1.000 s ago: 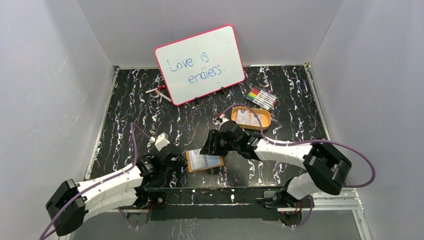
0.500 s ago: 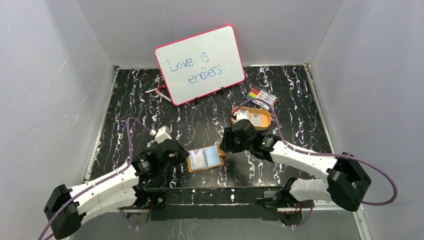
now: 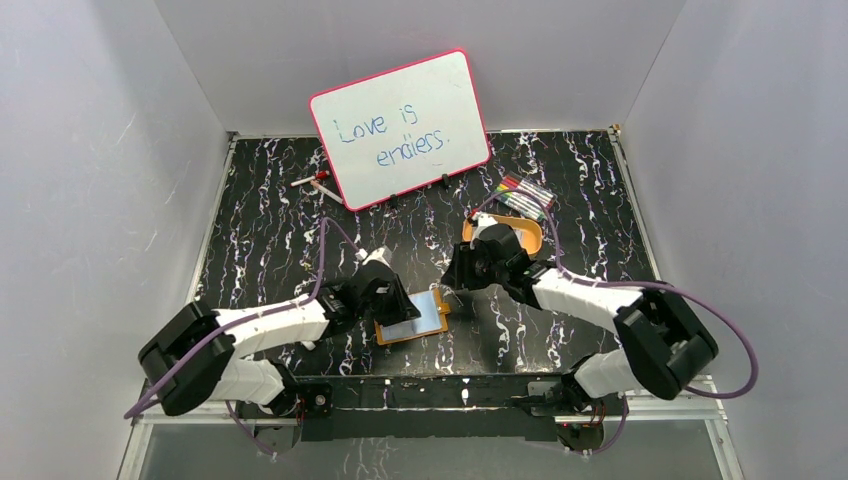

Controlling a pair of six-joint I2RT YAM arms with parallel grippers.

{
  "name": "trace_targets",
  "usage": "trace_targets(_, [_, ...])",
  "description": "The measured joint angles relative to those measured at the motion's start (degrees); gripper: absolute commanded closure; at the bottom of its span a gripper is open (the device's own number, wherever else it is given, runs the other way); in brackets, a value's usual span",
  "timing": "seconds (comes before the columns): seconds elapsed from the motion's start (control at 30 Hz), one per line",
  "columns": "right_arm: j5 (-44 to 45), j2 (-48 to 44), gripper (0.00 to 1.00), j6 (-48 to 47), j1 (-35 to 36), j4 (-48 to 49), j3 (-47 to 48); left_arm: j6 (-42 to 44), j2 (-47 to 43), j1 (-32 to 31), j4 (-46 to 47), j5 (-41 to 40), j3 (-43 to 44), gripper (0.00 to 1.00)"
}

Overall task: Put the credit cards into the card holder
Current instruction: Close the card holder at the center of the board.

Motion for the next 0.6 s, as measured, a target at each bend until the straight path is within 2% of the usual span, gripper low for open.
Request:
trace_targets(0.13, [-6.34,4.94,0.49,-1.64,-0.72,1.40,0.59,0.04,3.02,0.00,0.66,1.01,-0.07,0.92])
trace_targets(0.23, [-6.36,4.81,0.46,-2.75,0.26,0.79,0.37,0.00,3.32,0.00,-0.11,-0.24,-0.07,0.93])
trace_targets(0.37, [0.63,-1.18,0.42,-5.51,4.31,0.28,-1.81,-0.02,3.32,0.00,-1.38,-2.16,-0.11,0.94])
trace_targets(0.47, [8.79,-5.90,0.39,-7.78,9.94,0.33,-4.59,0.00,3.32,0.00,-3.06,-3.98,-0.11,0.94])
trace_targets(0.6, [19.04,-7.21,0.37,-10.67,17.07,0.26,-7.08,0.00,3.10,0.00,-5.09,-5.95,-0.11,0.94])
